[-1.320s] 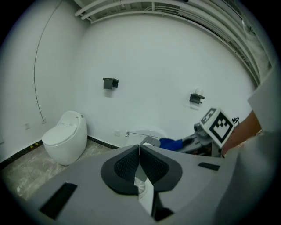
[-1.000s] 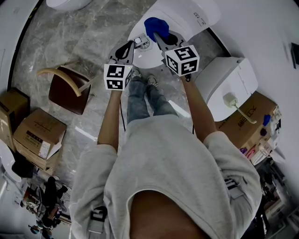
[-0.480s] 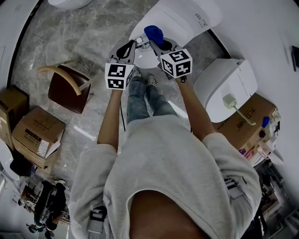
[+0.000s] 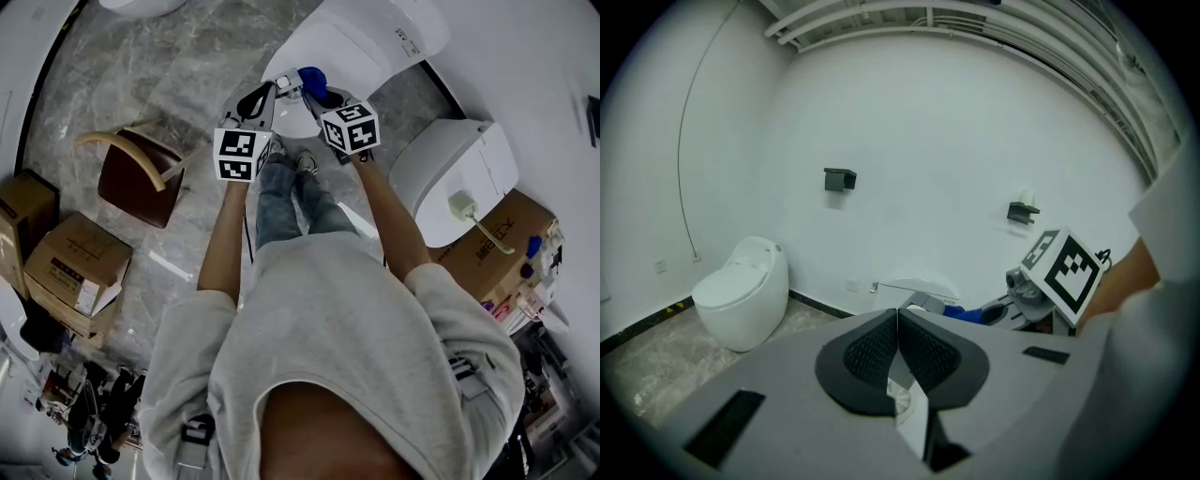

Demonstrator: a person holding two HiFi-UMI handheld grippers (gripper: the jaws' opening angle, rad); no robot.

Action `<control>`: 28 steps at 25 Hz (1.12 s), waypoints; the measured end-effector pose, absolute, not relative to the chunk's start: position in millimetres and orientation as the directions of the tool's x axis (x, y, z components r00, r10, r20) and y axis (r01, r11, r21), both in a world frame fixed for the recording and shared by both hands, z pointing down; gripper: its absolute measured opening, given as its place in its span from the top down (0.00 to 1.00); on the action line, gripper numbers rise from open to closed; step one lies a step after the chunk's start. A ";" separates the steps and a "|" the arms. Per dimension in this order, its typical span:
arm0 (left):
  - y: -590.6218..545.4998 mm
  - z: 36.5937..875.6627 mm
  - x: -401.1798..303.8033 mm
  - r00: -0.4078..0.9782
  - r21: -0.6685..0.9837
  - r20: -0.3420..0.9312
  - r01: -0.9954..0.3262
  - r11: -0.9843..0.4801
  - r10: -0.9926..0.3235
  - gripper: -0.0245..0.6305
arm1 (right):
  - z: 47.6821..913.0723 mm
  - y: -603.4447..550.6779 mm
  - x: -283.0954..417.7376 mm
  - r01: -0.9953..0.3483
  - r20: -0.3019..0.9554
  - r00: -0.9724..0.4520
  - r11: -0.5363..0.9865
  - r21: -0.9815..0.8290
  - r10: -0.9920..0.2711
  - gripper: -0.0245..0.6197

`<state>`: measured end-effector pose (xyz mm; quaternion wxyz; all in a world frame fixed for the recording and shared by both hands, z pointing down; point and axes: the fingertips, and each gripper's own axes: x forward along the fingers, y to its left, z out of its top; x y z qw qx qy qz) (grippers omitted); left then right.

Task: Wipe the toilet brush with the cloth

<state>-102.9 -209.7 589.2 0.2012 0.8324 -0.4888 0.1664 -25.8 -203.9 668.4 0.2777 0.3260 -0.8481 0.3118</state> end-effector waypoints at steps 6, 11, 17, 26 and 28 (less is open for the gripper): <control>-209.3 590.0 -100.5 0.471 0.173 0.475 -0.878 -0.445 -0.744 0.93 | 708.1 -189.0 -22.5 -0.723 0.740 -0.606 0.590 -0.360 -0.291 0.87; -209.2 590.1 -98.9 0.475 0.169 0.477 -0.876 -0.453 -0.740 0.93 | 740.1 -174.6 -10.6 -0.735 0.799 -0.561 0.575 -0.359 -0.217 0.87; -209.6 590.8 -102.9 0.466 0.169 0.483 -0.880 -0.444 -0.741 0.93 | 740.8 -168.5 11.3 -0.758 0.807 -0.538 0.557 -0.339 -0.242 0.87; -211.3 594.8 -105.8 0.438 0.168 0.495 -0.896 -0.412 -0.750 0.93 | 692.1 -184.7 24.9 -0.778 0.737 -0.551 0.560 -0.285 -0.391 0.87; -211.7 595.4 -105.7 0.432 0.164 0.505 -0.898 -0.408 -0.747 0.93 | 677.1 -190.2 26.7 -0.783 0.715 -0.551 0.564 -0.264 -0.430 0.87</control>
